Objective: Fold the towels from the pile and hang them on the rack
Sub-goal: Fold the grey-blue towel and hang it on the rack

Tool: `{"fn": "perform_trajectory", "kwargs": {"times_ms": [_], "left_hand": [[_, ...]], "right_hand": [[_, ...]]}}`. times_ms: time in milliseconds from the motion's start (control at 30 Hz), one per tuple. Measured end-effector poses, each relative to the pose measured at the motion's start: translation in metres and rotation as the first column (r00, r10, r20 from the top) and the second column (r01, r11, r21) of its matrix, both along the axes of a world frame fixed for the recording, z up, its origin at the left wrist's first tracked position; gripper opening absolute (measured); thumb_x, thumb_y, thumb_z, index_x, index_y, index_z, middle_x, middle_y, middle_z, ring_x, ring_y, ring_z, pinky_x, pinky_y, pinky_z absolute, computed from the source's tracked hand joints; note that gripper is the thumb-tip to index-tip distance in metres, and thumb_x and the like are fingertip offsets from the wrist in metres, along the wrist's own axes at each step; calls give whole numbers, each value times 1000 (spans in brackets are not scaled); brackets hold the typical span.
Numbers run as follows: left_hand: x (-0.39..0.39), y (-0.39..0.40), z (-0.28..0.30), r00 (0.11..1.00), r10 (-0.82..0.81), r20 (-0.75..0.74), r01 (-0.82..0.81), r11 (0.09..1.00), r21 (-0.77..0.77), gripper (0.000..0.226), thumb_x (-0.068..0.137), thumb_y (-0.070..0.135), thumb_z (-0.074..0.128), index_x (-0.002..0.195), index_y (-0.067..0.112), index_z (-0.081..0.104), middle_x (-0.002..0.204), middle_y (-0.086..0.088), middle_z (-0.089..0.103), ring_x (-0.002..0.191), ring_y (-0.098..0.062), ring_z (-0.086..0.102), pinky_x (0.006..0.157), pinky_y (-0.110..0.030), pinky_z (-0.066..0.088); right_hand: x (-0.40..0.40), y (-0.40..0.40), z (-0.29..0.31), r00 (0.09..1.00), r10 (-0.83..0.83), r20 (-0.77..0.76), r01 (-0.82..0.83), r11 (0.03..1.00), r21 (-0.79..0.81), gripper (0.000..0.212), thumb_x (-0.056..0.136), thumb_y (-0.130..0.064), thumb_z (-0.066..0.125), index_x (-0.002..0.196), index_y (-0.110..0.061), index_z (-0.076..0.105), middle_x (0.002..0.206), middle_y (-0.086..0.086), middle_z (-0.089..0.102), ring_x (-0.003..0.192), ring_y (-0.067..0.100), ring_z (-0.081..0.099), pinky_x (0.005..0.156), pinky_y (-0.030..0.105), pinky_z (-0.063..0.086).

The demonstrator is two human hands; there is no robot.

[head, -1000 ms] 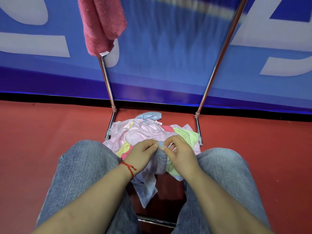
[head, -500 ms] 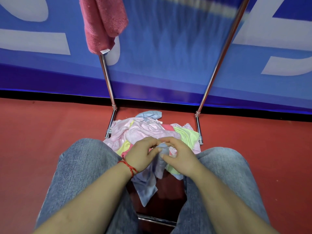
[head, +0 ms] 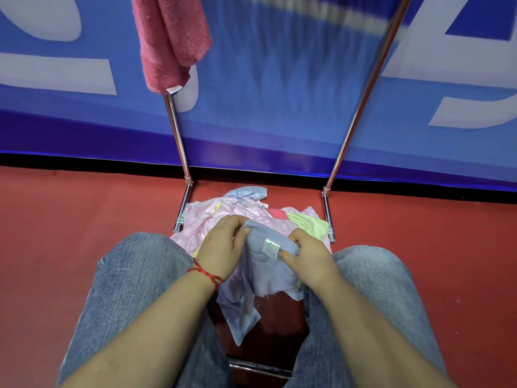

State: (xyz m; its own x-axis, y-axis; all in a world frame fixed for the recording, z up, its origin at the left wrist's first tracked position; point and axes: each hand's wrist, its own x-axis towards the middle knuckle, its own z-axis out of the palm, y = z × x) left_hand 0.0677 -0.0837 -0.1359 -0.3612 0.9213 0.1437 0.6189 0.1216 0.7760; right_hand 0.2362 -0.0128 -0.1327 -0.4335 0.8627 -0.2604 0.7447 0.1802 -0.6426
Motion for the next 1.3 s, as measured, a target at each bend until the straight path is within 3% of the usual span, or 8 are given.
{"fn": "perform_trajectory", "kwargs": {"times_ms": [267, 433, 600, 700, 800, 867, 1000, 1300], "left_hand": [[-10, 0, 4, 954, 298, 39, -299, 954, 28, 17, 94, 14, 51, 96, 2, 63, 91, -8, 62, 84, -18, 50, 69, -18, 28], [-10, 1, 6, 922, 372, 110, -374, 927, 0, 17, 95, 13, 49, 97, 2, 62, 85, -1, 57, 82, -17, 50, 67, -16, 28], [-11, 4, 8, 879, 382, 285, -391, 920, -29, 13, 95, 10, 49, 96, 6, 61, 82, -1, 58, 76, -14, 51, 66, -11, 37], [-15, 3, 23, 461, 175, 870, -145, 982, -121, 16, 89, 1, 48, 90, 2, 64, 78, -8, 68, 76, -22, 60, 69, -23, 54], [-19, -3, 44, 39, 38, 999, 192, 980, -45, 32, 68, 11, 58, 95, 1, 73, 95, -15, 71, 83, -24, 70, 70, -32, 59], [-19, 0, 40, 76, 68, 995, 159, 984, -80, 26, 75, 8, 53, 90, 3, 74, 89, -12, 73, 77, -20, 71, 66, -28, 59], [-11, 10, 16, 495, 345, 797, -142, 938, -317, 23, 90, 0, 50, 69, 8, 55, 46, 8, 59, 44, -7, 54, 46, -12, 46], [15, 10, -1, 285, 401, 871, -264, 906, -331, 19, 86, 2, 58, 71, 13, 58, 43, 9, 54, 36, 0, 47, 39, -11, 40]], "right_hand": [[5, 8, 5, 980, -156, 120, 116, 950, 291, 21, 81, -44, 66, 90, -25, 64, 93, -9, 55, 103, 16, 43, 86, 25, 21], [5, 10, -2, 934, -274, -228, 264, 962, -75, 13, 85, -20, 66, 83, -12, 56, 69, 0, 55, 66, 15, 49, 60, 24, 38], [7, 17, 4, 639, -496, -588, 241, 855, -460, 11, 85, -6, 65, 88, 4, 61, 79, 10, 67, 70, 17, 61, 63, 25, 49], [10, 22, 14, 408, -605, -684, 23, 756, -654, 21, 78, -16, 66, 94, -4, 60, 79, 9, 68, 67, 21, 63, 60, 30, 52], [18, 30, 22, 232, -683, -692, -201, 663, -722, 43, 64, -24, 69, 102, -4, 59, 89, 11, 69, 78, 20, 69, 71, 29, 58], [20, 31, 18, 275, -690, -669, -101, 671, -734, 47, 68, -23, 70, 109, -4, 57, 99, 12, 68, 85, 20, 67, 76, 31, 55], [14, 26, 3, 566, -590, -576, 409, 807, -425, 17, 83, -14, 70, 84, 1, 62, 71, 4, 60, 56, 6, 55, 55, 19, 45], [-5, 12, -1, 645, -531, -550, 510, 835, -208, 19, 80, -14, 72, 75, -14, 54, 61, -1, 52, 50, 6, 47, 53, 19, 39]]}}
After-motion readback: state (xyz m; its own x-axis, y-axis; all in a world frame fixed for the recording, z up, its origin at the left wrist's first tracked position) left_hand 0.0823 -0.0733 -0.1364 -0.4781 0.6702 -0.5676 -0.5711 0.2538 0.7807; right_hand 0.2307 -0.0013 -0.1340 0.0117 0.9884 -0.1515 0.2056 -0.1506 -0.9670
